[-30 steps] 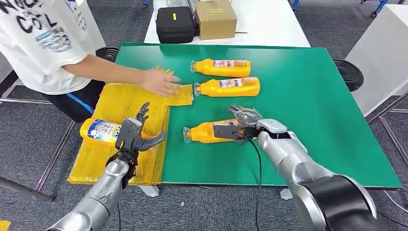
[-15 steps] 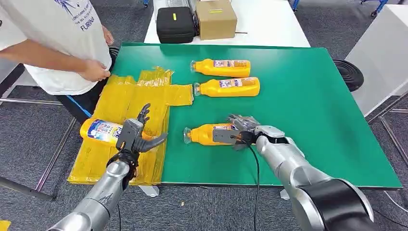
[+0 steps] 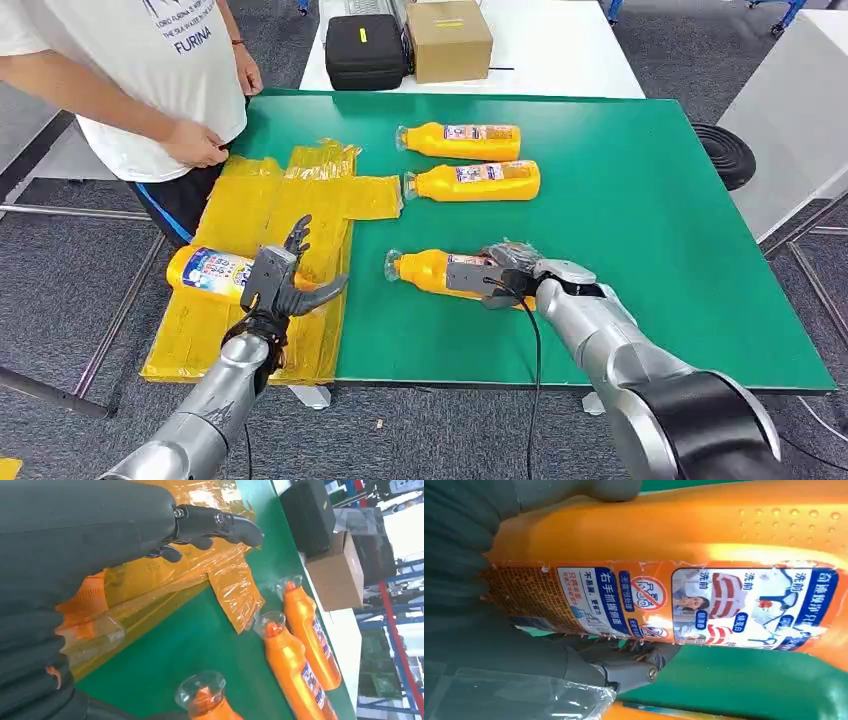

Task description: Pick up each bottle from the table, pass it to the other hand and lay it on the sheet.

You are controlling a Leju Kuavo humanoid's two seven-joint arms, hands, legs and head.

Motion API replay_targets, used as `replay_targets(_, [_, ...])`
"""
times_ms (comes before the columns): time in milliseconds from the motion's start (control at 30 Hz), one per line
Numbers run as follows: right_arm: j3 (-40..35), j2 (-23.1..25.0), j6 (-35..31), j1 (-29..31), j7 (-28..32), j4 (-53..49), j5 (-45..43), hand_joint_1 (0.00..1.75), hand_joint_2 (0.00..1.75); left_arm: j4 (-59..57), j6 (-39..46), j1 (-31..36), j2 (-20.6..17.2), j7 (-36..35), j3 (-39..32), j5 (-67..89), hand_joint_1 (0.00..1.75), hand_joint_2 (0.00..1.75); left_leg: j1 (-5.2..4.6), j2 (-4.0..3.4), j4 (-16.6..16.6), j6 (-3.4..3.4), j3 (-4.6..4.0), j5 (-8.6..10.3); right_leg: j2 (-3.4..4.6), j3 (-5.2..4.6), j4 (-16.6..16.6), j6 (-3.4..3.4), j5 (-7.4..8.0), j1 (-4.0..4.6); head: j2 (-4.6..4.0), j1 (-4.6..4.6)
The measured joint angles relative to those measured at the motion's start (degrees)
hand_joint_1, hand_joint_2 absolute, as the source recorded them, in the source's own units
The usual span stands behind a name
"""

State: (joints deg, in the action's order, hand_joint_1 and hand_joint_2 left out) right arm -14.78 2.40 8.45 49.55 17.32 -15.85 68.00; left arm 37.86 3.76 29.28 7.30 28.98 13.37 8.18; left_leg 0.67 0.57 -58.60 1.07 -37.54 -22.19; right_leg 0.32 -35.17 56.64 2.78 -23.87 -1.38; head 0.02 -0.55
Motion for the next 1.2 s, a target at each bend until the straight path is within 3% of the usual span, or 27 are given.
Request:
replay_targets(100, [1.40, -0.15, -4.56, -0.29, 4.30, -0.44, -3.12, 1.75, 1.75, 0.37, 1.01, -0.45, -0.04, 0.22, -0.04, -0.86, 0.00, 1.75, -0.01, 0.00, 0.00, 0.00, -0.04, 0.00, 0.00, -0.02, 0.01, 0.00, 0.00, 0.00, 0.00, -0.02])
replay_targets(267, [6.49, -0.61, -18.34, -0.83, 14.54, -3.52, -11.98, 1.75, 1.75, 4.02, 3.15, -3.24, -0.20, 1.01, -0.81, -3.43, 0.00, 1.75, 0.00, 0.02, 0.00, 0.00, -0.05, -0.01, 0.00, -0.03, 0.01, 0.01, -0.01, 0.00, 0.00, -0.02])
replay_targets(433, [9.59, -0.70, -21.11, -2.05, 17.18, -5.74, -14.10, 1.75, 1.75, 6.55, 3.58, -4.88, -0.35, 1.09, -1.48, -4.43, 0.00, 1.75, 0.00, 0.01, 0.01, 0.00, -0.07, -0.02, 0.00, -0.04, 0.01, 0.01, -0.02, 0.00, 0.00, 0.00])
replay_targets(600, [11.91, 0.15, -29.25, -6.86, 22.13, -13.23, -21.43, 1.75, 1.75, 11.27, 3.94, -6.99, -0.35, 0.97, -3.28, -9.69, 0.00, 1.75, 0.00, 0.01, 0.01, 0.00, -0.07, -0.02, -0.01, -0.04, 0.01, 0.01, -0.02, 0.01, 0.00, 0.00])
replay_targets(833, [9.24, 1.81, -22.91, -18.44, 22.61, -29.82, -32.90, 1.75, 1.75, 18.69, -7.96, -10.51, -0.50, -3.04, -4.44, -19.28, 0.00, 1.75, 0.01, 0.02, 0.02, -0.05, -0.16, -0.08, -0.01, -0.13, 0.00, -0.01, -0.07, 0.01, 0.00, 0.00])
replay_targets(1200, [-4.72, 4.28, -16.66, -25.65, 22.63, -37.29, -43.41, 1.75, 1.75, 23.45, -14.58, -11.28, -0.50, -3.93, -2.75, -19.45, 0.00, 1.75, 0.02, 0.01, 0.03, -0.05, -0.16, -0.07, -0.01, -0.16, 0.00, -0.01, -0.06, 0.01, 0.00, 0.00])
